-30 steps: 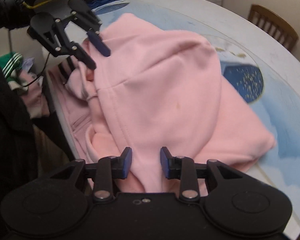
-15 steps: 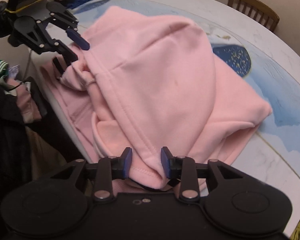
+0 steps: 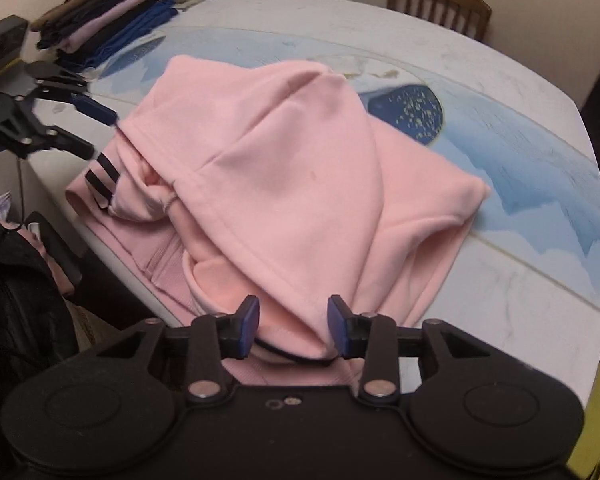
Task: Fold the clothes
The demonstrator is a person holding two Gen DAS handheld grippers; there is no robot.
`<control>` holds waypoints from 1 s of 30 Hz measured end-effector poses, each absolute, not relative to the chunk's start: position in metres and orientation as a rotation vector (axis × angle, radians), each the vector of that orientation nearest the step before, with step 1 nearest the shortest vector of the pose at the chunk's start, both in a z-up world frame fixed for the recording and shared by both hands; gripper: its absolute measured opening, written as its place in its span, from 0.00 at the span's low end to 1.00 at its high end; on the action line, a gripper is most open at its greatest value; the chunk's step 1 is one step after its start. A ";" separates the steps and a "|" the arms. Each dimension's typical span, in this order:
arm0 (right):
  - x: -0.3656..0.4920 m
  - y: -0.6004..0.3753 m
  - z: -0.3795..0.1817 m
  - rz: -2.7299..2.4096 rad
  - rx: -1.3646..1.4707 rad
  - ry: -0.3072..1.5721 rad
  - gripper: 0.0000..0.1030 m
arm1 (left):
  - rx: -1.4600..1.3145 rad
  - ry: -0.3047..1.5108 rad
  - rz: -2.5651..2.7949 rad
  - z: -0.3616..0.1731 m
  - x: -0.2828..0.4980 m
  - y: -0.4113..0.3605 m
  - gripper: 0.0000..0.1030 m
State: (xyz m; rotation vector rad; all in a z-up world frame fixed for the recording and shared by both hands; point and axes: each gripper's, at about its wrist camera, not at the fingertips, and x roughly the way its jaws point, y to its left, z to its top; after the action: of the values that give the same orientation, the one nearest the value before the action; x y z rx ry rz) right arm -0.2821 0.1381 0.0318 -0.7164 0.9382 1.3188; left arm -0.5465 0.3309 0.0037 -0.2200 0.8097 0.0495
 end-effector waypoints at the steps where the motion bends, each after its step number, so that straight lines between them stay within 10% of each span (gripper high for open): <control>1: -0.284 0.140 0.026 1.310 -0.733 0.946 1.00 | -0.226 0.816 0.059 0.001 -0.547 0.332 0.52; 18: -0.307 0.227 0.075 1.558 -0.955 0.687 1.00 | -0.534 0.869 0.259 -0.023 -0.581 0.341 0.62; 30: -0.300 0.290 0.008 1.829 -1.222 0.631 1.00 | -0.871 0.763 0.494 -0.027 -0.574 0.361 0.68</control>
State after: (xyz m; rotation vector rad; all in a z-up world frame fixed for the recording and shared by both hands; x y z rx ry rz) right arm -0.2995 0.2904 0.0084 -1.2220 0.6311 1.8291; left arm -0.5744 0.3614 -0.0271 -0.8711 0.7626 0.4939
